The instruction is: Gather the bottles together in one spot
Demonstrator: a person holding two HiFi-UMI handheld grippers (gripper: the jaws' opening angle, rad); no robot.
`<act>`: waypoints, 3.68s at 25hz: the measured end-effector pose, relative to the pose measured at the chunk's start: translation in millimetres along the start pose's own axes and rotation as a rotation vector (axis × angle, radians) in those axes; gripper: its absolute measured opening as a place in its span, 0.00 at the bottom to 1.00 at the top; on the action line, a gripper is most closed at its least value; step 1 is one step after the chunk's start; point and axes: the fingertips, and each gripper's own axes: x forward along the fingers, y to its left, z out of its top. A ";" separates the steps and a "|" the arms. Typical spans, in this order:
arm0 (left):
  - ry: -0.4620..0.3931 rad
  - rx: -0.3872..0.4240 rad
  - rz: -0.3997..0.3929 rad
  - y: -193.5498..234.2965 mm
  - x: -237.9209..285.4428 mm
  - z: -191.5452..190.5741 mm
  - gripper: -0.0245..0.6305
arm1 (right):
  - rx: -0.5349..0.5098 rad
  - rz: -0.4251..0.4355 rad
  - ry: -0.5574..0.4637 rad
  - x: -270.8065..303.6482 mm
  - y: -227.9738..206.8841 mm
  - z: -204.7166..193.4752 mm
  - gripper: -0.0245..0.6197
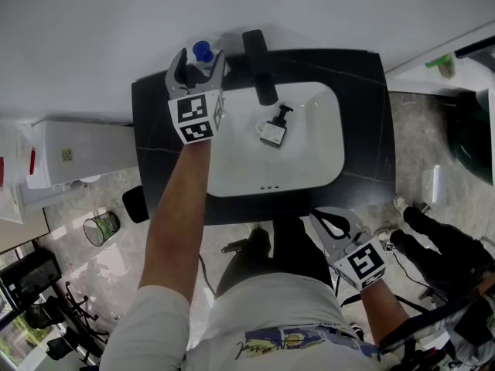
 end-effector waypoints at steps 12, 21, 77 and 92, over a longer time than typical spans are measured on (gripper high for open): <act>0.147 0.007 -0.054 -45.3 -79.9 -65.2 0.50 | -0.010 0.011 -0.088 4.7 11.7 21.6 0.04; 0.449 0.021 -0.292 -141.3 -98.5 -154.1 0.48 | 0.015 -0.016 -0.100 0.2 13.1 14.8 0.04; 0.860 0.100 -0.428 -219.4 -56.3 -240.7 0.38 | 0.074 -0.022 -0.125 -12.0 -34.8 12.8 0.04; 0.515 0.054 -0.342 -162.8 -95.5 -155.0 0.37 | 0.013 0.036 -0.118 0.8 -5.9 20.3 0.04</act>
